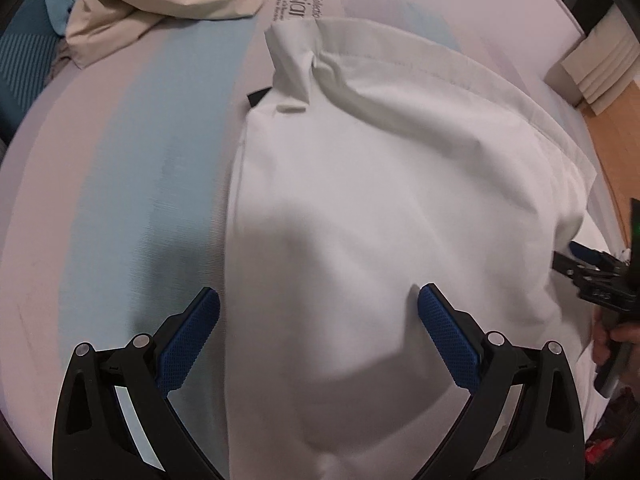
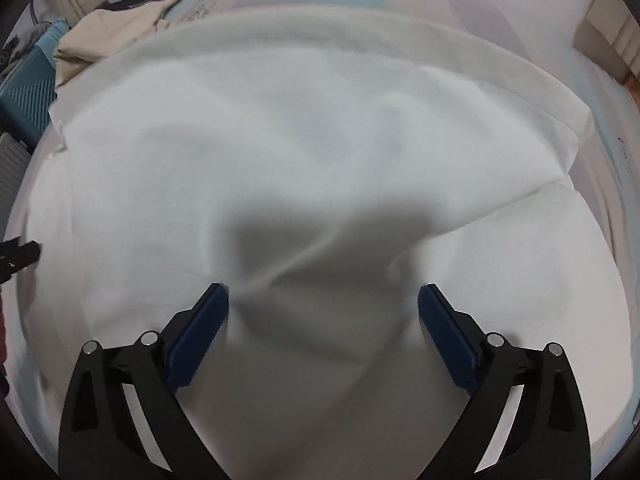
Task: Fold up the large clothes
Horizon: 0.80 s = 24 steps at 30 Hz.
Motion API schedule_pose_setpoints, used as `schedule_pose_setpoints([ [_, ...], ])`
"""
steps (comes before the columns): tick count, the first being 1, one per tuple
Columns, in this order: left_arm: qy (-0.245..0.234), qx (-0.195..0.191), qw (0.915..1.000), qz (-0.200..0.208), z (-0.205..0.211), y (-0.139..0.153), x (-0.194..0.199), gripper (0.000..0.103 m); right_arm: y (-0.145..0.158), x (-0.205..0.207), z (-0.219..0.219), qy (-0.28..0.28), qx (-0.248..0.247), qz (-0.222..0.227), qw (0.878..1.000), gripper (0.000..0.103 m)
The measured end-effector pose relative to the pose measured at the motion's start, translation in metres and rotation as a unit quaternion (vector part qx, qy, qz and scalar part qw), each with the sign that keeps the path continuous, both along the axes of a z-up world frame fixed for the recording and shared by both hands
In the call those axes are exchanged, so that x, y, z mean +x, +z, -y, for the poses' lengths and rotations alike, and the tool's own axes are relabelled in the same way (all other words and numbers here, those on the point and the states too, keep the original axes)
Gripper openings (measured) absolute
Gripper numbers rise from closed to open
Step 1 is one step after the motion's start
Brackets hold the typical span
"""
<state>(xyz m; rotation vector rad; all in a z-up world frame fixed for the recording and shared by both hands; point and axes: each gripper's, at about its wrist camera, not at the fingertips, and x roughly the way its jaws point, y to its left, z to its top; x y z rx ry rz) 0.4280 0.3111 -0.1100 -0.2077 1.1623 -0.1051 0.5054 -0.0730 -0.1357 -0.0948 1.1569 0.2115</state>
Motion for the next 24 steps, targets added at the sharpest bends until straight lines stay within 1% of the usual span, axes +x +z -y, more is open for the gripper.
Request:
schedule_pose_setpoints([
  [3,-0.008,-0.011,0.9999,-0.008,0.001,-0.008,0.001,0.097,-0.01,-0.001,-0.001,-0.002,-0.008,0.001,1.0,0.095],
  [5,-0.007,-0.011,0.9997,-0.019,0.001,-0.014,0.0,0.097,-0.014,-0.001,-0.001,-0.003,-0.009,0.001,1.0,0.095],
  [7,-0.004,-0.029,0.9991,-0.032,0.0,-0.02,0.0,0.097,-0.016,-0.002,0.0,-0.005,-0.009,0.002,1.0,0.095],
  [10,-0.013,-0.033,0.9987,-0.037,0.002,-0.027,0.0,0.097,-0.019,-0.005,0.0,-0.003,-0.01,0.006,1.0,0.096],
  [13,-0.014,-0.047,0.9977,-0.048,0.006,-0.035,0.001,0.098,-0.022,-0.006,0.001,-0.003,-0.008,0.012,1.0,0.096],
  [17,-0.022,-0.046,0.9975,-0.05,0.015,-0.04,0.001,0.098,-0.026,-0.01,0.004,-0.004,-0.009,0.02,1.0,0.097],
  [20,-0.031,-0.044,0.9973,-0.05,0.023,-0.036,0.008,0.097,-0.028,-0.013,0.002,-0.006,-0.01,0.023,1.0,0.097],
  [24,-0.029,-0.044,0.9973,-0.052,0.029,-0.037,0.006,0.097,-0.031,-0.014,-0.003,-0.005,-0.011,0.027,1.0,0.097],
])
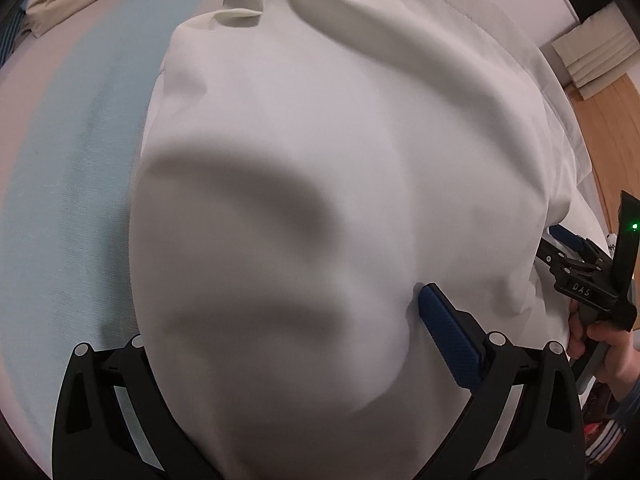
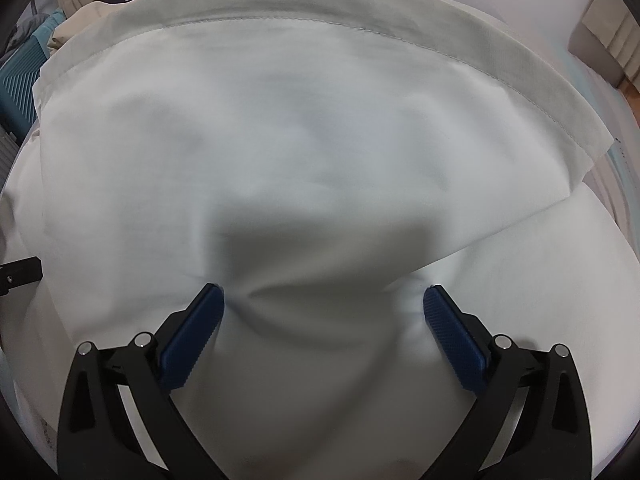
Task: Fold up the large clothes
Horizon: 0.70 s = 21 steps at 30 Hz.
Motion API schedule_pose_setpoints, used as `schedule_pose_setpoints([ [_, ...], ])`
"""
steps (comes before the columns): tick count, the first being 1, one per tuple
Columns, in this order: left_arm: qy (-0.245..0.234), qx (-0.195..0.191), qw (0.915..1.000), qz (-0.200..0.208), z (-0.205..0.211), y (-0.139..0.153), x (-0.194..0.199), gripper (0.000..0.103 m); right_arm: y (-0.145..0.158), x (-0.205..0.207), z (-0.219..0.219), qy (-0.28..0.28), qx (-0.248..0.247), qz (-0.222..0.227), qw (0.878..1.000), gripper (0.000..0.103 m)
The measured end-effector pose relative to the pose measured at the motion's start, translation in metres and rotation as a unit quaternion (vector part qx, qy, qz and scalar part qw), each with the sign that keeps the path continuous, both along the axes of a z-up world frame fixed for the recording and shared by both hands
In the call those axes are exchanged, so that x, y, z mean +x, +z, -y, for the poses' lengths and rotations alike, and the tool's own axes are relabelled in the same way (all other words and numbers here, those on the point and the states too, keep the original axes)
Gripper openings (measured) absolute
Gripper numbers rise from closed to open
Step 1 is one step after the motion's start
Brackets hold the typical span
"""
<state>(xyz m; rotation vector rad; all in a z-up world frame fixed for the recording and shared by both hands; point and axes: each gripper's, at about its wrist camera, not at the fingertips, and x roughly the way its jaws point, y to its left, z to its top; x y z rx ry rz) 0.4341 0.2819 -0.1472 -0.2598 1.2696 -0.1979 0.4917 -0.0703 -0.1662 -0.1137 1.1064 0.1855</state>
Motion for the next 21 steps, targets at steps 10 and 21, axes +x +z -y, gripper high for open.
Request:
schedule_pose_setpoints([
  [10,0.009,0.016,0.9996,-0.024,0.034,0.016,0.0,0.047,-0.006,0.001,-0.011,-0.001,0.0,0.013,1.0,0.097],
  [21,0.025,0.054,0.9981,-0.012,0.074,0.059,-0.01,0.012,-0.008,-0.002,-0.013,-0.003,0.004,0.014,1.0,0.096],
])
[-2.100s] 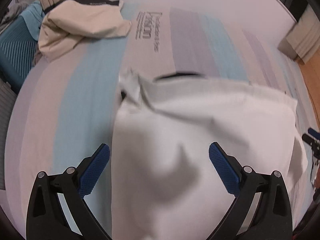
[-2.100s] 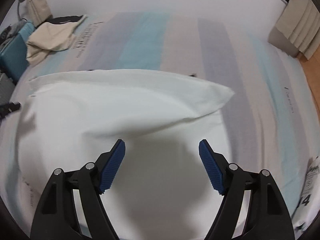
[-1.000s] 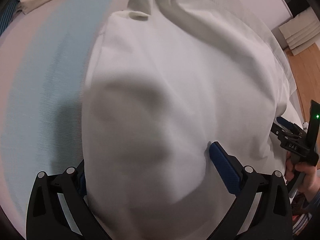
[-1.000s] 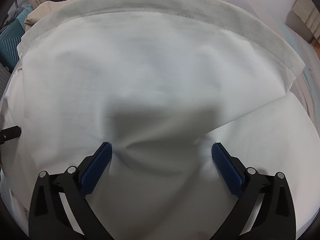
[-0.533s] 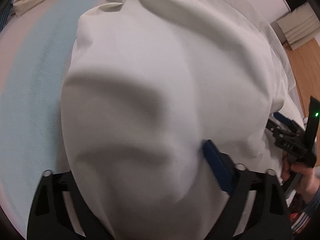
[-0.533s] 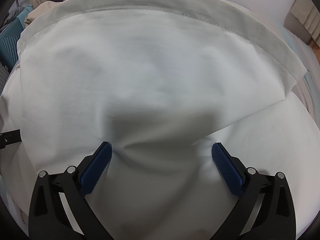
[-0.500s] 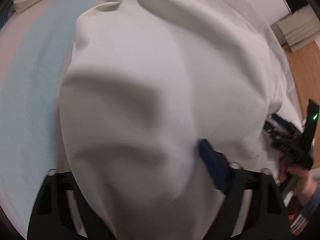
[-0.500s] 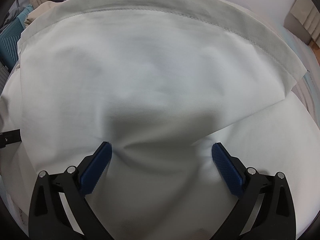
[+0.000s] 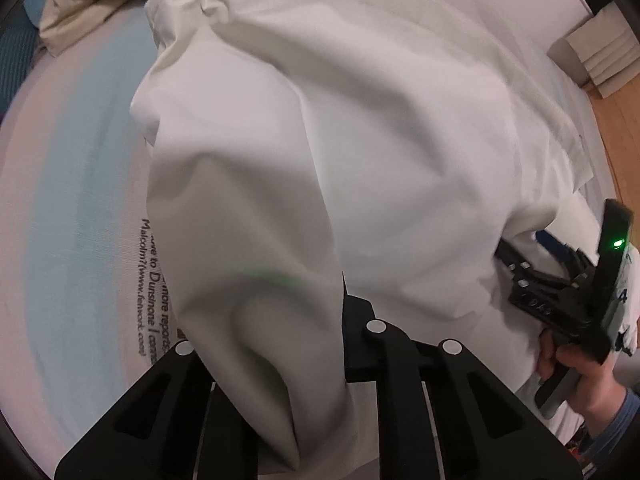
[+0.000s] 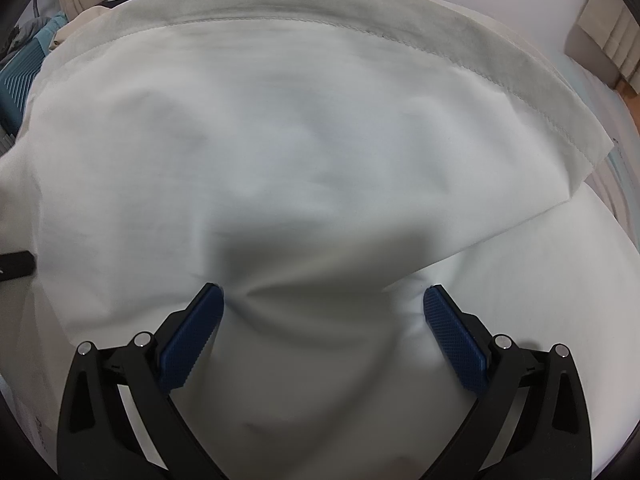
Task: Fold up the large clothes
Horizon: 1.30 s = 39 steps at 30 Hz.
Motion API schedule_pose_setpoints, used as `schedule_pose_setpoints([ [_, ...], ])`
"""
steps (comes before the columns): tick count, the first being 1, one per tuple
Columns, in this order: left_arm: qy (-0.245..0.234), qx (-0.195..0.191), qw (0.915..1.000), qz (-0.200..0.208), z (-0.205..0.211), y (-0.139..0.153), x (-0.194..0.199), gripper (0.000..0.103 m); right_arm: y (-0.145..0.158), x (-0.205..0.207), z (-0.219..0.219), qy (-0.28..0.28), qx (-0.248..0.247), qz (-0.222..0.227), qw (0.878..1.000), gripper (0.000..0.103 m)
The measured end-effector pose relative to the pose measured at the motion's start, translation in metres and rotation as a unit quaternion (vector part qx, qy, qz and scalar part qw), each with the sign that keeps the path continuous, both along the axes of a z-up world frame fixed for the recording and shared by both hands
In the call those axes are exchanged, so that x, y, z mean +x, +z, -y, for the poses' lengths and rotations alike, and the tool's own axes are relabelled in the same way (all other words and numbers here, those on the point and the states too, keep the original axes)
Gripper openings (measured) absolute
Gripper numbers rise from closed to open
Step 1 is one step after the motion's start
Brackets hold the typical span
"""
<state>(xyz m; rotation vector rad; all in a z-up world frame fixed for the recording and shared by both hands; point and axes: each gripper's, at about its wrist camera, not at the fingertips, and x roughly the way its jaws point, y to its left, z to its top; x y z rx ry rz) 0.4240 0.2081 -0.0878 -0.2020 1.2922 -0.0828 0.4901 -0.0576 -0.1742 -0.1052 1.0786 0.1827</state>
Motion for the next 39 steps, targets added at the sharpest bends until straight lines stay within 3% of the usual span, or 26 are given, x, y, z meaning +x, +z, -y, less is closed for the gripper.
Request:
schedule_pose_setpoints([
  [10,-0.026,0.023,0.9981,0.05,0.064,0.075,-0.008,0.01,0.004,0.007,0.007,0.003,0.01,-0.016,1.0,0.096],
  [12,-0.029,0.027,0.9976,0.057,0.056,0.084,-0.005,0.01,0.009,0.009,0.011,0.003,0.013,-0.022,1.0,0.096],
  [16,-0.028,0.036,0.9967,0.068,0.079,0.102,-0.008,0.01,0.032,0.004,0.03,-0.001,0.018,0.006,1.0,0.096],
  [25,-0.056,0.096,0.9897,0.089,0.131,0.137,-0.012,0.01,0.074,-0.006,0.099,-0.005,0.006,0.049,0.999,0.096],
  [31,-0.078,0.142,0.9813,0.104,0.206,0.142,-0.009,0.01,0.097,-0.006,0.156,-0.026,0.006,0.054,0.998,0.096],
  [39,-0.111,0.2,0.9674,0.109,0.305,0.119,0.004,0.011,0.121,0.004,0.243,-0.086,0.004,0.059,0.995,0.096],
])
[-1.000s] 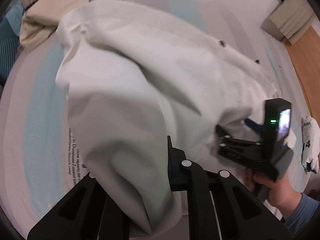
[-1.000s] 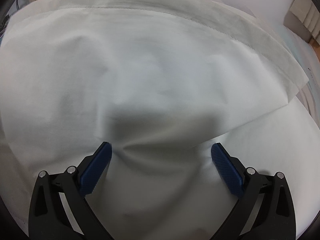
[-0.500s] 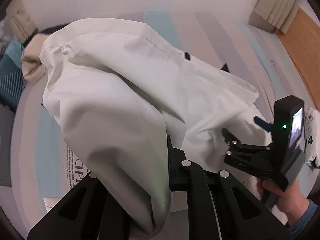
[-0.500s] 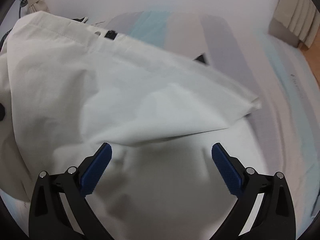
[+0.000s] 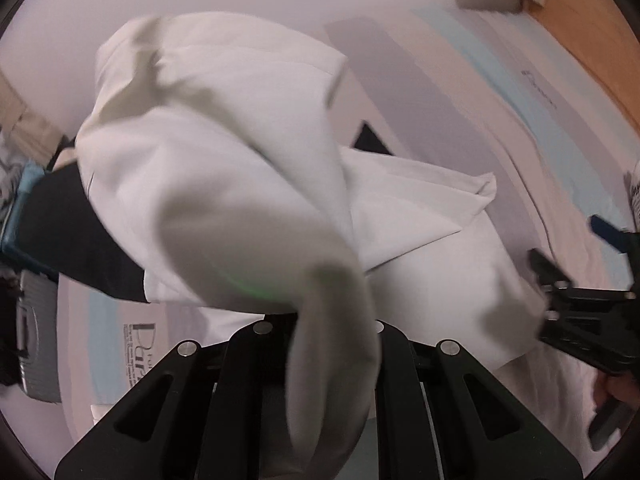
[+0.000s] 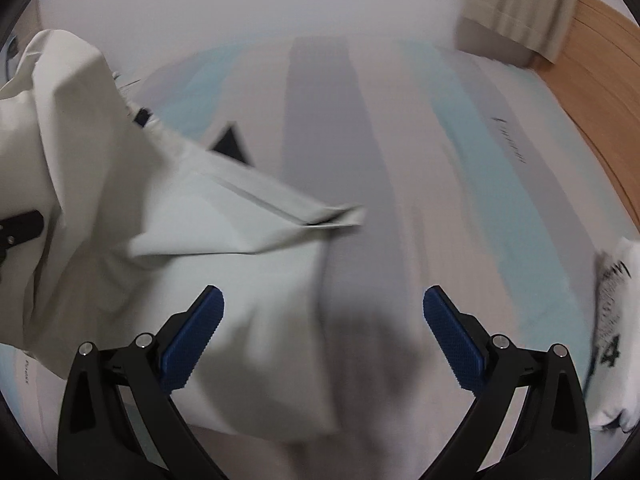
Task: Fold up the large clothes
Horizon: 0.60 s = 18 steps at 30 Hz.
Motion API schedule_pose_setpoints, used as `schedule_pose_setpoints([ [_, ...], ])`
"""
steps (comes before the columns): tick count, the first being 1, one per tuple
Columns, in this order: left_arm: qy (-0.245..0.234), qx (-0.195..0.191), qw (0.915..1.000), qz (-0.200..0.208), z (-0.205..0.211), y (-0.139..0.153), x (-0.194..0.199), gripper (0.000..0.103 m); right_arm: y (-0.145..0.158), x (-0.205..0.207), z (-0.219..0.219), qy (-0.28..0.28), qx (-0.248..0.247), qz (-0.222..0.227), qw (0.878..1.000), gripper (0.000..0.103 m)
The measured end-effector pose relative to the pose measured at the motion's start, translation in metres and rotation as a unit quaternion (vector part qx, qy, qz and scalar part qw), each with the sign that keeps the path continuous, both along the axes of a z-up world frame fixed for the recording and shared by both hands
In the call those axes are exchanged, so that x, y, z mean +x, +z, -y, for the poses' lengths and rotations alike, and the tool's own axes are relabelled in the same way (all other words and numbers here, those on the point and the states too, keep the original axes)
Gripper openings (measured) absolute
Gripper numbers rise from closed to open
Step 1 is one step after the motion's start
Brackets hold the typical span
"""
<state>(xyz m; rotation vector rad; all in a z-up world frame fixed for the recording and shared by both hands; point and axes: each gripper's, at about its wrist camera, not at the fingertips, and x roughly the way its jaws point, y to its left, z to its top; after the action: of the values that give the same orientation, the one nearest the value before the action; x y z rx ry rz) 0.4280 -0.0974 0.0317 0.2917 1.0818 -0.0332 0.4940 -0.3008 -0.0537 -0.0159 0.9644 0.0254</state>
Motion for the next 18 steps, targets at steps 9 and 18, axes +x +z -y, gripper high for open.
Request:
schedule_pose_setpoints([
  [9,-0.019,0.037,0.9989,-0.024,0.106,-0.054,0.019,0.011,-0.014,-0.007,0.111,-0.029,0.004,-0.006,1.0,0.095],
  [18,-0.018,0.057,0.9968,-0.054,0.169,-0.117,0.038,0.011,-0.035,-0.003,0.162,-0.039,0.001,-0.01,0.999,0.095],
])
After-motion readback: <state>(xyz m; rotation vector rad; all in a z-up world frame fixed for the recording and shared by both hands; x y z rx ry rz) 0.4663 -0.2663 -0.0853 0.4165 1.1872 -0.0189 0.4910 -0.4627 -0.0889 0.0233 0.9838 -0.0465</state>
